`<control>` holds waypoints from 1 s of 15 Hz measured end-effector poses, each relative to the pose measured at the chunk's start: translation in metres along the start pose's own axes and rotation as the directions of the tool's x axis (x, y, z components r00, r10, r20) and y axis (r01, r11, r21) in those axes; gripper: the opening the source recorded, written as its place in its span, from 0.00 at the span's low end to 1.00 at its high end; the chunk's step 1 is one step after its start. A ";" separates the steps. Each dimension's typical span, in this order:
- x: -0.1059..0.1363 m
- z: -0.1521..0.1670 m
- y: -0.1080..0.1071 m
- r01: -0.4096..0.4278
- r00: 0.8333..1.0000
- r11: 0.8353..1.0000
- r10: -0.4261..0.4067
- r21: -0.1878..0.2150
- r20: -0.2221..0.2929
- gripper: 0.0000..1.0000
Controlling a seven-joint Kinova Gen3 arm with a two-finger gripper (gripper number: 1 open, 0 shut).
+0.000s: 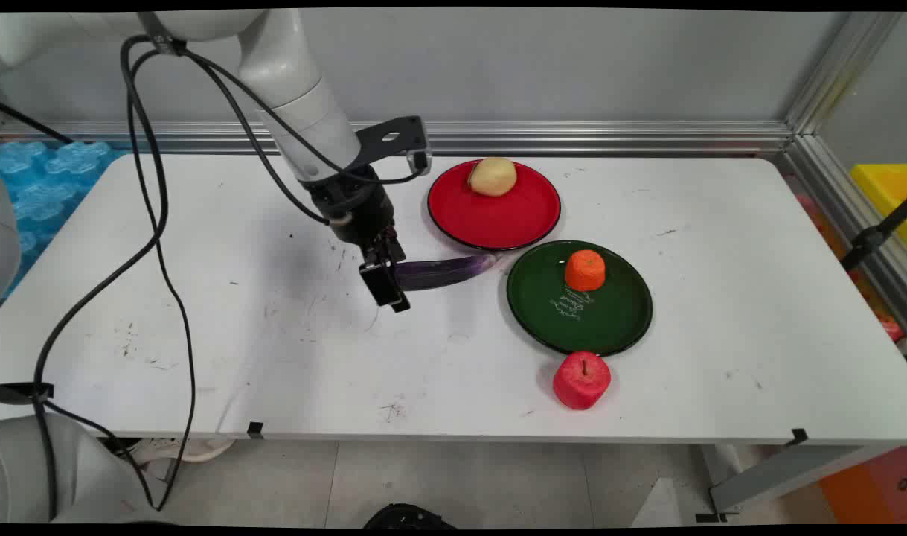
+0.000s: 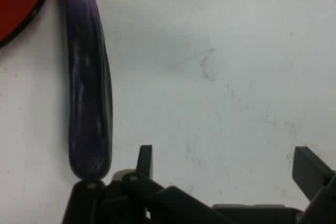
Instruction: Pick up the mandarin from the green plate
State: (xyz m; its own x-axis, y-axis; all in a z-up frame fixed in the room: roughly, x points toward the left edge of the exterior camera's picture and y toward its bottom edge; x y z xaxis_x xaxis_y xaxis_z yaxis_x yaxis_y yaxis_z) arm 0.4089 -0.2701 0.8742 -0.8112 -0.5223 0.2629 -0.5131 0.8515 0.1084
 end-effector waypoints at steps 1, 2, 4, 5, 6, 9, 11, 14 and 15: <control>0.003 0.000 0.000 0.000 1.000 1.000 0.000 0.000 -0.004 1.00; 0.006 0.001 -0.001 0.000 1.000 1.000 0.000 0.001 -0.009 1.00; 0.013 0.002 -0.002 -0.001 1.000 1.000 0.001 0.002 -0.021 1.00; 0.018 0.003 -0.002 -0.001 1.000 1.000 0.001 0.003 -0.028 1.00; 0.023 0.004 -0.002 -0.001 0.999 1.000 0.001 0.004 -0.037 1.00; 0.039 0.008 -0.004 0.001 0.998 1.000 -0.001 0.010 -0.066 1.00; 0.051 0.011 -0.006 0.003 0.996 1.000 -0.002 0.016 -0.091 1.00; 0.070 0.017 -0.008 0.006 0.992 1.000 -0.003 0.023 -0.128 1.00; 0.077 0.019 -0.009 0.005 0.990 1.000 -0.001 0.025 -0.142 1.00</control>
State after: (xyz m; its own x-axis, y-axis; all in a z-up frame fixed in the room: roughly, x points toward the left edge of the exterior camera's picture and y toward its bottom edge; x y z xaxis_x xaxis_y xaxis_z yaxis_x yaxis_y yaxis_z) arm 0.3454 -0.3192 0.8751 -0.7626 -0.5116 0.3959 -0.5239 0.8474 0.0860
